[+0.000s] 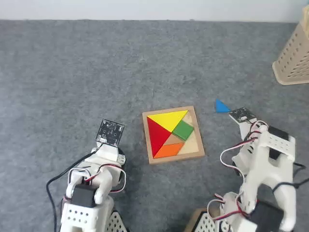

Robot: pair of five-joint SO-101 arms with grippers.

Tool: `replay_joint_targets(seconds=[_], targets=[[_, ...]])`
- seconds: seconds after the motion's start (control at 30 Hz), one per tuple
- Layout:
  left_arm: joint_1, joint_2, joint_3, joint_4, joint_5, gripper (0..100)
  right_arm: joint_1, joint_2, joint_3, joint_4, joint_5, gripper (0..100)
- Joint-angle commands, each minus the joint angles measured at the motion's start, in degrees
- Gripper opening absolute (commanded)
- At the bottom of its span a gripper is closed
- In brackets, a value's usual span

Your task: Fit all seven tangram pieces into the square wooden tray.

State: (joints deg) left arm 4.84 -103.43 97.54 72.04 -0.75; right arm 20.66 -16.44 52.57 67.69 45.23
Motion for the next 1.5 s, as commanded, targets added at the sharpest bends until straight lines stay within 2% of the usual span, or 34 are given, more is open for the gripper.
replay_joint_targets(seconds=[0.0,0.3,0.5,0.77,1.07,1.2,1.47], targets=[[-0.4,-1.1,-1.0,0.4,0.5,1,-0.6,8.6,-3.5,-3.3,-2.1,21.0],[-0.4,-1.1,-1.0,0.4,0.5,1,-2.1,14.9,-9.3,-3.2,-4.0,20.3],[-0.4,-1.1,-1.0,0.4,0.5,1,-2.4,14.8,-11.7,-1.2,-8.3,0.2],[-0.4,-1.1,-1.0,0.4,0.5,1,-3.7,14.8,-23.5,8.1,-13.3,0.7],[-0.4,-1.1,-1.0,0.4,0.5,1,-19.7,14.8,-33.8,11.1,-24.4,0.7],[-0.4,-1.1,-1.0,0.4,0.5,1,-24.5,15.4,-36.1,10.5,-28.1,0.7],[-0.4,-1.1,-1.0,0.4,0.5,1,-24.0,15.3,-36.6,10.2,-27.6,1.2]])
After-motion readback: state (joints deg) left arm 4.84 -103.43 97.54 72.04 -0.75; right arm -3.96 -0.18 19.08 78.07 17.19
